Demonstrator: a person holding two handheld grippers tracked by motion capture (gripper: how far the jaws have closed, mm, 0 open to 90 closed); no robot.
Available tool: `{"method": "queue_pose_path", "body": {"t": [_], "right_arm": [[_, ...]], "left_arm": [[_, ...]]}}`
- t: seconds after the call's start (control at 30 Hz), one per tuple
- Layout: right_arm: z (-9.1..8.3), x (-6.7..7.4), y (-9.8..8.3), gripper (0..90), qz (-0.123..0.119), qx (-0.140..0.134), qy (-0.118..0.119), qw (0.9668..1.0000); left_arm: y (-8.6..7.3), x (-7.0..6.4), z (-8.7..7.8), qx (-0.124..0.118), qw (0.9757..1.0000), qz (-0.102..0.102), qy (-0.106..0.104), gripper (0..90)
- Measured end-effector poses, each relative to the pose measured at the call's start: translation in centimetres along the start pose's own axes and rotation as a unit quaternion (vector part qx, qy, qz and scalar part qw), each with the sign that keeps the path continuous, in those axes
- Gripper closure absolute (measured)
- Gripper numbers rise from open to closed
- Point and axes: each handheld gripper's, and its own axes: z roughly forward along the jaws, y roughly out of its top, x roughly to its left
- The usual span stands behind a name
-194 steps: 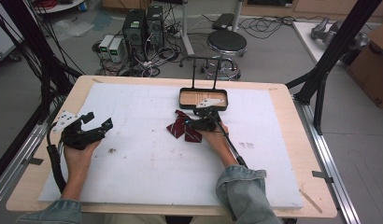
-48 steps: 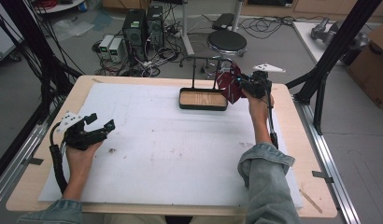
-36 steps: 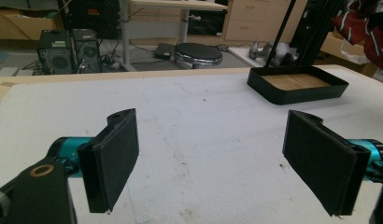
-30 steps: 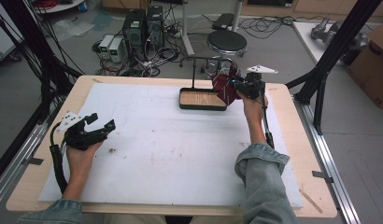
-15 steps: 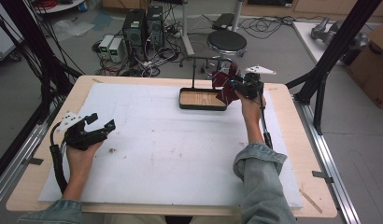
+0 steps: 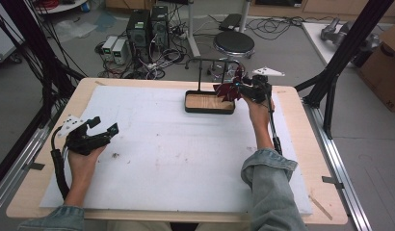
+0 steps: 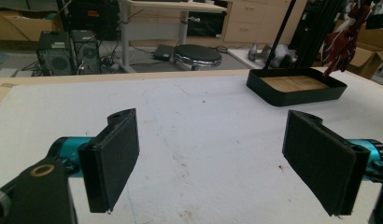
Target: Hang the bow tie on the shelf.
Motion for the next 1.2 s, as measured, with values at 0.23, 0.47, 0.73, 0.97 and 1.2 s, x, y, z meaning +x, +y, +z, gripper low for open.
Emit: {"method": "queue_pose_path", "body": {"t": [0.23, 0.47, 0.73, 0.97, 1.2], "right_arm": [[-0.9, 0.3, 0.1, 37.8, -0.007, -0.018, 0.012, 0.9997], [-2.2, -0.2, 0.2, 26.0, 0.012, -0.016, 0.025, 0.9995], [-4.7, -0.4, 1.2, 21.1, 0.02, -0.046, 0.038, 0.998], [-6.9, -0.2, 2.1, 17.2, 0.031, -0.07, 0.042, 0.9962], [-9.7, 0.1, 3.0, 13.7, 0.038, -0.092, 0.041, 0.9942]], "left_arm": [[0.0, 0.0, 0.0, 0.0, 1.0, -0.002, 0.002, 19.0], [-0.1, 0.0, 0.0, 0.003, 1.0, 0.0, 0.004, 18.9], [-0.1, 0.0, -0.3, -0.001, 1.0, 0.0, 0.006, 19.0], [-0.1, -0.1, -0.3, -0.003, 1.0, 0.0, 0.002, 18.7], [-0.1, -0.1, -0.2, -0.004, 1.0, 0.002, -0.001, 18.7]]}}
